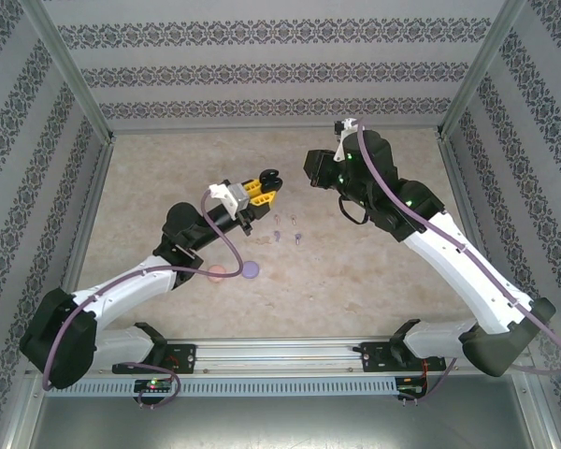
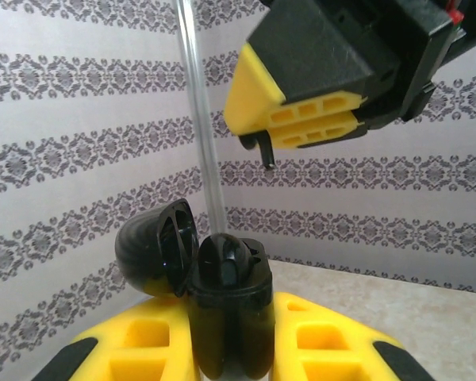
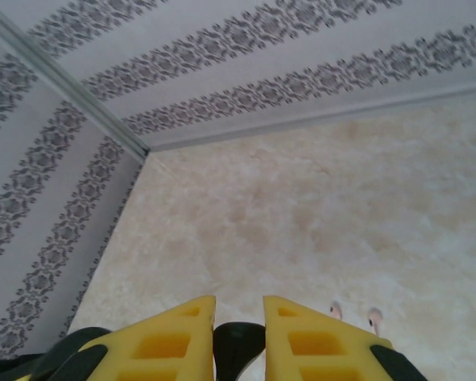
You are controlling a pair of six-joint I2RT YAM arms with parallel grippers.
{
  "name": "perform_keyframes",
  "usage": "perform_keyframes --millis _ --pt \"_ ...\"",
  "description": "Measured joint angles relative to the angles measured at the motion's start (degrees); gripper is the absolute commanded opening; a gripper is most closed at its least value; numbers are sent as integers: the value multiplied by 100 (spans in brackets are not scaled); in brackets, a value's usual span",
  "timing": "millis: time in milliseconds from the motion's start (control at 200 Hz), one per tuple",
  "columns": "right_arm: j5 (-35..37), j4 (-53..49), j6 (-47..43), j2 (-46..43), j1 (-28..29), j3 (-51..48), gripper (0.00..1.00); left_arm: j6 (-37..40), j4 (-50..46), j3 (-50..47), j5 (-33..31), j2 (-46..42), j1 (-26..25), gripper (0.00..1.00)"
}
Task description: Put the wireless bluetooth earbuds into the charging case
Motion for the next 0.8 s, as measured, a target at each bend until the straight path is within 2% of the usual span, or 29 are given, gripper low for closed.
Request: perform_keyframes --millis 425,804 --pt "-219 739 -1027 -422 352 -308 20 -278 26 595 356 833 -9 0" --pt "-92 949 -1108 -313 387 -573 19 -326 144 669 400 909 -52 0"
